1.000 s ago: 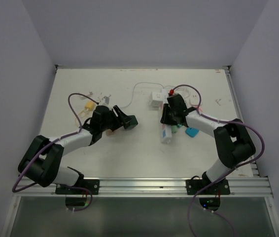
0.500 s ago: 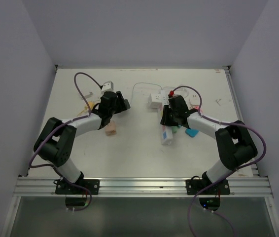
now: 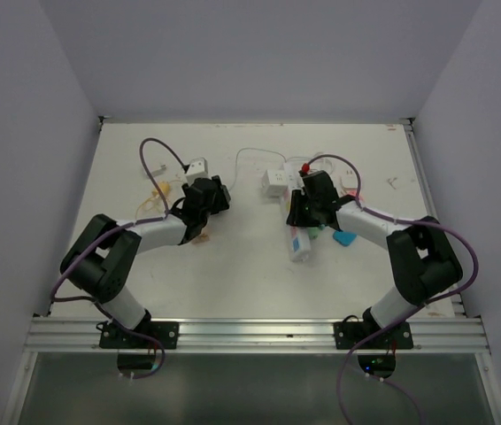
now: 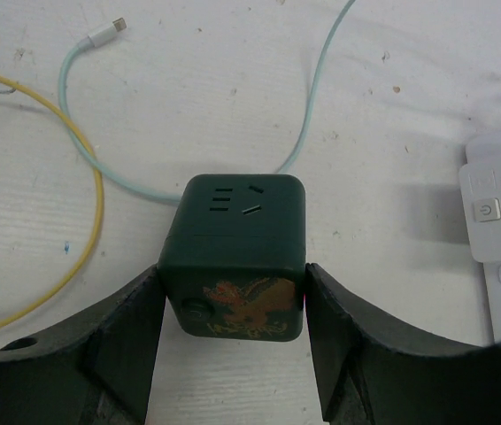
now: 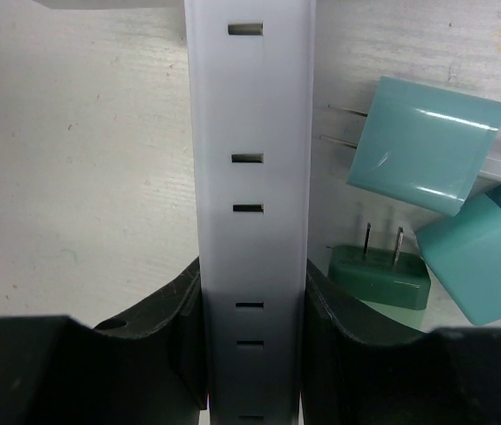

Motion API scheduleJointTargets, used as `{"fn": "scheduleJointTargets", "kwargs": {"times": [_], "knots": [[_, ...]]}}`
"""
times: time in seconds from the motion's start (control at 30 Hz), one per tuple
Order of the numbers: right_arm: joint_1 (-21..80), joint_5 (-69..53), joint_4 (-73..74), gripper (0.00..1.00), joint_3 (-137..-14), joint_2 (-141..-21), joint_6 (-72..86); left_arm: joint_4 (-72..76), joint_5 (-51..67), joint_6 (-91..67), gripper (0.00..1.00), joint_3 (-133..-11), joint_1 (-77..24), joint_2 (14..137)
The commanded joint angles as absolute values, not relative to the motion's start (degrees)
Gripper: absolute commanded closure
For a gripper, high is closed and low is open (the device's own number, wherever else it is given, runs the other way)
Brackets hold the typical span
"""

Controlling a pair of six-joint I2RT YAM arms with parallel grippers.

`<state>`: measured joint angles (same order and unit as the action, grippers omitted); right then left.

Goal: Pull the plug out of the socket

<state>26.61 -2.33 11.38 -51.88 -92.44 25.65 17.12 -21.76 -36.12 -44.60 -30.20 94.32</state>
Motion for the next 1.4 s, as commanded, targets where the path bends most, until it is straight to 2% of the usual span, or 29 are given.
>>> {"fn": "scheduleJointTargets", "kwargs": {"times": [0.0, 0.13, 0.2, 0.27, 0.43, 0.7, 0.97, 1.37], "knots": [[27.4, -4.1, 18.4, 1.00, -48.9, -92.8, 23.7, 16.6, -25.0, -35.2, 0.46, -41.8, -31.9, 93.0], [27.6, -4.2, 18.5, 1.00, -48.4, -92.6, 23.4, 13.8, -24.8, -36.8, 0.27, -42.0, -32.5, 92.4], [27.8, -4.0, 18.8, 1.00, -48.3, -92.3, 23.1, 13.4, -24.3, -37.2, 0.24, -42.0, -32.6, 91.8], [27.9, -3.8, 19.2, 1.00, -48.3, -91.8, 22.8, 12.5, -23.8, -38.0, 0.15, -42.3, -32.6, 90.7], [28.7, -2.2, 21.2, 1.00, -48.6, -90.4, 21.8, 8.5, -19.6, -39.8, 0.01, -44.3, -32.6, 88.7], [29.9, -3.3, 22.6, 1.00, -47.7, -88.3, 20.7, 7.1, -6.7, -43.0, 0.01, -48.6, -32.6, 85.0], [31.6, -6.8, 20.8, 1.00, -45.8, -87.9, 20.9, 12.8, 7.6, -51.1, 0.00, -52.0, -32.5, 90.5], [32.7, -10.2, 18.6, 1.00, -42.9, -85.3, 21.6, 16.8, 10.7, -54.4, 0.00, -56.5, -32.5, 100.2]]}}
